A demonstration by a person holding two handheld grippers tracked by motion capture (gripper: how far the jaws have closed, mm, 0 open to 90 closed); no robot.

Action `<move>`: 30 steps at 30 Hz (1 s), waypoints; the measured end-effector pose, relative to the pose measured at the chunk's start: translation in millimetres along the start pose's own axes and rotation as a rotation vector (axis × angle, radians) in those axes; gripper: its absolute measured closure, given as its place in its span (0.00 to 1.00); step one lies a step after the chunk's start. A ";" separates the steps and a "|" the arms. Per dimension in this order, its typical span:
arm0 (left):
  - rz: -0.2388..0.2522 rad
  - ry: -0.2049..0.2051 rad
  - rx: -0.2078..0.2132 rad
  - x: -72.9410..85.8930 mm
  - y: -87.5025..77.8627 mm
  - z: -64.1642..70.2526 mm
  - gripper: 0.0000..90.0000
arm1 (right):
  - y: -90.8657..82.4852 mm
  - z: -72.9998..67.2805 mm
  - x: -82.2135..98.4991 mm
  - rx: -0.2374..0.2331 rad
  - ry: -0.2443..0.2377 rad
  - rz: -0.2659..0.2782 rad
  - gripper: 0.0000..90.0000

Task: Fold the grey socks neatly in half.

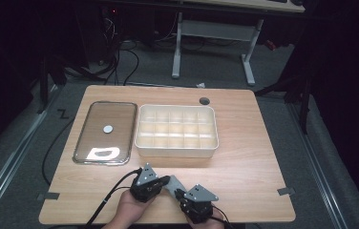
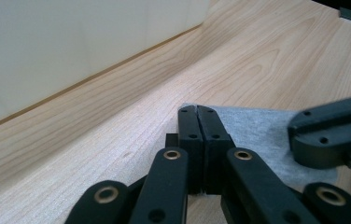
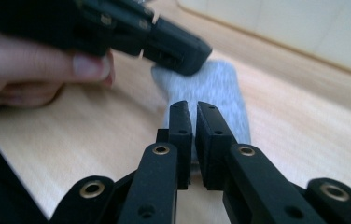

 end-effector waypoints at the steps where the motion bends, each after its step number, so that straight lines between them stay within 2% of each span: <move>1: 0.002 0.002 -0.002 0.0 0.2 0.3 0.99 | -0.1 -0.9 3.6 0.000 0.000 -0.014 0.96; 4: -0.002 0.012 -0.009 1.1 0.5 0.9 1.00 | 2.9 -0.3 7.3 0.002 0.006 -0.032 0.98; 11: -0.015 0.011 -0.014 2.5 2.0 0.3 1.00 | 6.2 -0.9 9.3 -0.017 0.022 -0.029 0.99; 14: 0.000 0.012 -0.007 1.7 0.4 0.6 1.00 | 5.8 -1.0 8.4 -0.022 0.024 -0.049 0.99; 17: 0.006 -0.009 0.001 1.0 -0.5 -0.9 0.93 | 1.5 -3.1 3.2 -0.049 0.031 -0.071 0.93; 20: 0.006 -0.012 0.005 0.8 -0.1 -0.9 0.90 | -5.4 -2.1 -5.9 -0.047 0.018 -0.085 0.86; 23: 0.003 -0.015 0.004 0.9 0.1 -1.3 0.88 | -10.2 4.7 -15.4 -0.036 0.015 -0.093 0.79; 25: 0.005 -0.013 0.003 0.8 0.1 -1.2 0.87 | -11.2 10.2 -19.2 -0.031 0.033 -0.111 0.72; 27: 0.005 -0.012 0.006 0.8 0.0 -1.0 0.86 | -8.7 13.5 -20.9 -0.049 0.051 -0.141 0.64; 29: 0.006 -0.011 0.007 0.8 -0.2 -0.7 0.86 | -2.3 17.8 -18.9 -0.055 0.059 -0.195 0.57; 30: 0.007 -0.010 0.008 0.7 -0.3 -0.5 0.85 | 1.1 18.5 -17.1 -0.064 0.079 -0.221 0.53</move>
Point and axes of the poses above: each handheld gripper's, and its own axes: y roughly forward along the jaws, x roughly out of its underside, z roughly to its right, the point moved 10 cm from there along y, roughly forward along the jaws, and after that the axes turned 9 degrees about -x, right-handed, at the moved point
